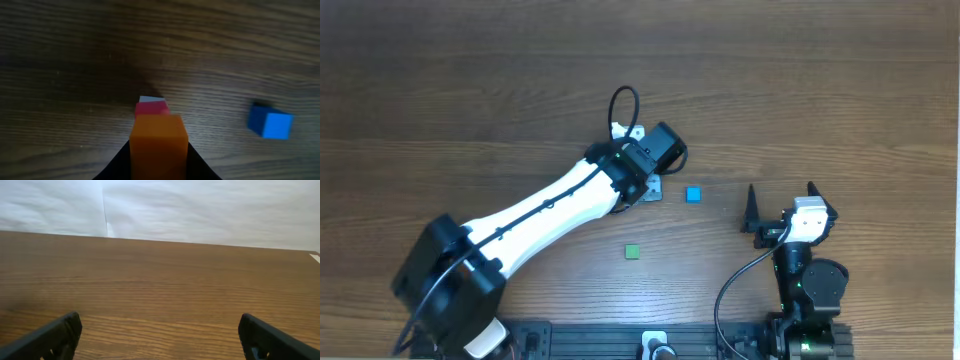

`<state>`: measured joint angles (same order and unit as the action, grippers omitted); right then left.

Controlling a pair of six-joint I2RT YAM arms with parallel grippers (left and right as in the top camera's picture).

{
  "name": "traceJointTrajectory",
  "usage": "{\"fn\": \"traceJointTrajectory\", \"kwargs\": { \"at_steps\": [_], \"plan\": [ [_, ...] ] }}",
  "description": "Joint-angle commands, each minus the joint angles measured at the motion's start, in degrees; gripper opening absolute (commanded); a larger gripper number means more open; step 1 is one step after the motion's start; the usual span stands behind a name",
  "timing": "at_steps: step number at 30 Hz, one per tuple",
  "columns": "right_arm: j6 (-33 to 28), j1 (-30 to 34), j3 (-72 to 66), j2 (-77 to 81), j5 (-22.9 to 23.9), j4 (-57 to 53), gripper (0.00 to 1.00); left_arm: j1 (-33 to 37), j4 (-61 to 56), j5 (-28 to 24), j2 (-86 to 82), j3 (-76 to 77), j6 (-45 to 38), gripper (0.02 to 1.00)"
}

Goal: Stack Cubes

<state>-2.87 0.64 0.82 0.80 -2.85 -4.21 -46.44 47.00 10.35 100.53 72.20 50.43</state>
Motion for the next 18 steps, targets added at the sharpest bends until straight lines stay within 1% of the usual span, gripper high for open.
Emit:
{"fn": "traceJointTrajectory", "kwargs": {
  "at_steps": [1, 18],
  "plan": [
    [0.0, -0.35, -0.52, -0.46, 0.15, 0.13, 0.993, 0.07, -1.11, 0.61, 1.7, -0.31, 1.05, 0.075],
    [0.02, -0.35, -0.52, -0.46, 0.15, 0.13, 0.993, 0.07, -1.09, -0.26, 3.52, -0.31, 1.03, 0.088]
  ]
}}
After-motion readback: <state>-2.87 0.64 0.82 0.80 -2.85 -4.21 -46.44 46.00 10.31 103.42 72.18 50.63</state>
